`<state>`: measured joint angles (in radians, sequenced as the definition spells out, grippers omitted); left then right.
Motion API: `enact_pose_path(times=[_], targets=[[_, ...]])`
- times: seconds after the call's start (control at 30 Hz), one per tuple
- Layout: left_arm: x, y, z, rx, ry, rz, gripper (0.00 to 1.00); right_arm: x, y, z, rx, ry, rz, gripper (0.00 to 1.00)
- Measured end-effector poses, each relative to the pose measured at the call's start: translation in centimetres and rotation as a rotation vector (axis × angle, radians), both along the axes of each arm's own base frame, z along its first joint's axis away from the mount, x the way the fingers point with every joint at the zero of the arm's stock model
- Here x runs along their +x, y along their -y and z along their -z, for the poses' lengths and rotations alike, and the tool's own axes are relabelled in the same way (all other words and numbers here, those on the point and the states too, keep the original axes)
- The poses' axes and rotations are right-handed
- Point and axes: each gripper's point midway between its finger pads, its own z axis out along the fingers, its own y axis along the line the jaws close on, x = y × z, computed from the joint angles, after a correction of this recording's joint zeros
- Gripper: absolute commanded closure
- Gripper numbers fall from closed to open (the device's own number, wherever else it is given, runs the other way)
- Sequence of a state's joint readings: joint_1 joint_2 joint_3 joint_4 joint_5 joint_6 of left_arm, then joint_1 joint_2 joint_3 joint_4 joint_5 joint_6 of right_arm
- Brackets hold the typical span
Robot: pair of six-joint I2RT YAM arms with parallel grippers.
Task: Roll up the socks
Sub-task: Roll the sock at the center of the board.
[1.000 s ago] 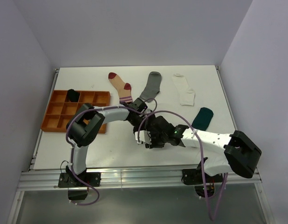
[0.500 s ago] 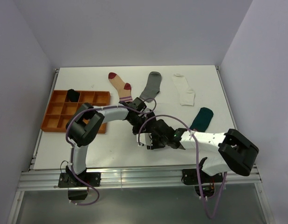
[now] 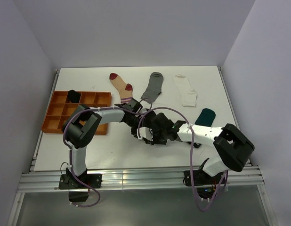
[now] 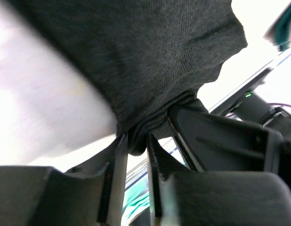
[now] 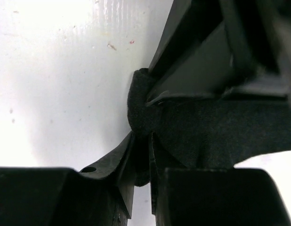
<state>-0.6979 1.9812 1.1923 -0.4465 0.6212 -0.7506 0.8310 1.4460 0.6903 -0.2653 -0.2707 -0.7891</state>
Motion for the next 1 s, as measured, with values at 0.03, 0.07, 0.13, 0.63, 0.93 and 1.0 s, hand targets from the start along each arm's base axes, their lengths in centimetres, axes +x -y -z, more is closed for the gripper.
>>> enact_pose_path(times=[0.03,0.07,0.13,0.63,0.93,1.0], targets=[[0.1,-0.1,-0.2,-0.011,-0.001,-0.017,0.70,0.0,0.1,0.0,0.003,-0.025,0.005,0.84],[0.3,-0.3,-0.4,-0.026,0.005,-0.038,0.68,-0.1,0.2,0.0,0.003,-0.062,0.011,0.84],[0.7,-0.6,-0.9,-0.047,0.008,-0.090,0.67,0.1,0.5,-0.1,0.004,-0.132,0.028,0.84],[6.7,-3.9,-8.2,-0.252,0.407,-0.418,0.66,1.1,1.3,-0.6,0.006,-0.769,0.105,0.84],[5.9,-0.8,-9.2,-0.259,0.792,-0.167,0.58,1.1,1.7,-0.1,-0.006,-1.098,0.194,0.83],[5.8,-0.1,-9.0,-0.266,0.842,-0.095,0.57,1.1,1.7,-0.2,-0.012,-1.131,0.214,0.83]])
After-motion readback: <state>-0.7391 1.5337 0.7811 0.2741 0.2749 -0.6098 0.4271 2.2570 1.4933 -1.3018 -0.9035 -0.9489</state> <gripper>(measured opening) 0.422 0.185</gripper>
